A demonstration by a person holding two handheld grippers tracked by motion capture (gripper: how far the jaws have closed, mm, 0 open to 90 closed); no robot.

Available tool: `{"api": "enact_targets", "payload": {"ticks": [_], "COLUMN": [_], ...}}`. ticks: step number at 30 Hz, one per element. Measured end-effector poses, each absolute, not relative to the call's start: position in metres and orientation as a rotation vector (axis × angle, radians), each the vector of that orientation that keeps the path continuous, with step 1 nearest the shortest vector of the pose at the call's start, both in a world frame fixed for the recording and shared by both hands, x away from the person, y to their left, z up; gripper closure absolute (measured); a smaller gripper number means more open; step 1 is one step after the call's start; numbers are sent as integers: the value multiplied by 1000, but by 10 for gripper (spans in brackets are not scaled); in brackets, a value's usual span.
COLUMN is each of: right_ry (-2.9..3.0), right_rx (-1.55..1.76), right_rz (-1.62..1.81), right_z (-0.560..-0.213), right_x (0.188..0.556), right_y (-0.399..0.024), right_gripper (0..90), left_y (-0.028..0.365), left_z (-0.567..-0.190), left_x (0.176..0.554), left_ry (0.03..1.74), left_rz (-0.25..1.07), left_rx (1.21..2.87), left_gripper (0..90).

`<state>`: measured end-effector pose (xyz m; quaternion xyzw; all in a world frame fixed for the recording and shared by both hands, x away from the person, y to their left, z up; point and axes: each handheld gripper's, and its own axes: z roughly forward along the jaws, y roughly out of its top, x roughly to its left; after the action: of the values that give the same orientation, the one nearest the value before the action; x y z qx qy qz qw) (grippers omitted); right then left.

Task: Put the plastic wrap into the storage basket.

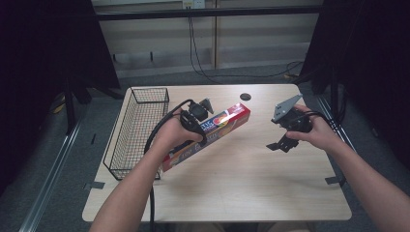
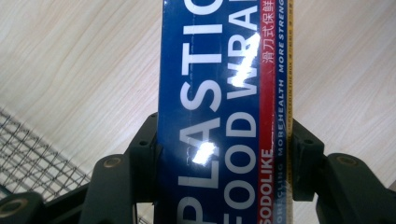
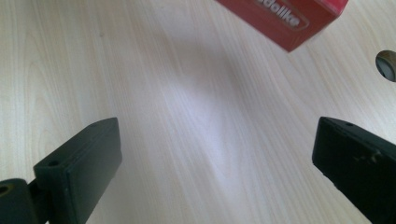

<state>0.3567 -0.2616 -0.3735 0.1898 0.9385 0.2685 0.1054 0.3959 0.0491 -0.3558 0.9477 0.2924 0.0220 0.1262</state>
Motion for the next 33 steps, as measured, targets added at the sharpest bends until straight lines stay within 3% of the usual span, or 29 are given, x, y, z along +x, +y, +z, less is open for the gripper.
{"api": "enact_targets", "payload": {"ticks": [33], "right_ry": [2748], "right_rx": [604], "right_rz": [796], "right_z": [-382], "right_x": [353], "right_y": [-255], "right_gripper": [13], "left_y": [99], "left_z": [-342], "left_x": [408], "left_ry": [1261], "left_rz": [147], "left_rx": [2578], "left_gripper": [437]}}
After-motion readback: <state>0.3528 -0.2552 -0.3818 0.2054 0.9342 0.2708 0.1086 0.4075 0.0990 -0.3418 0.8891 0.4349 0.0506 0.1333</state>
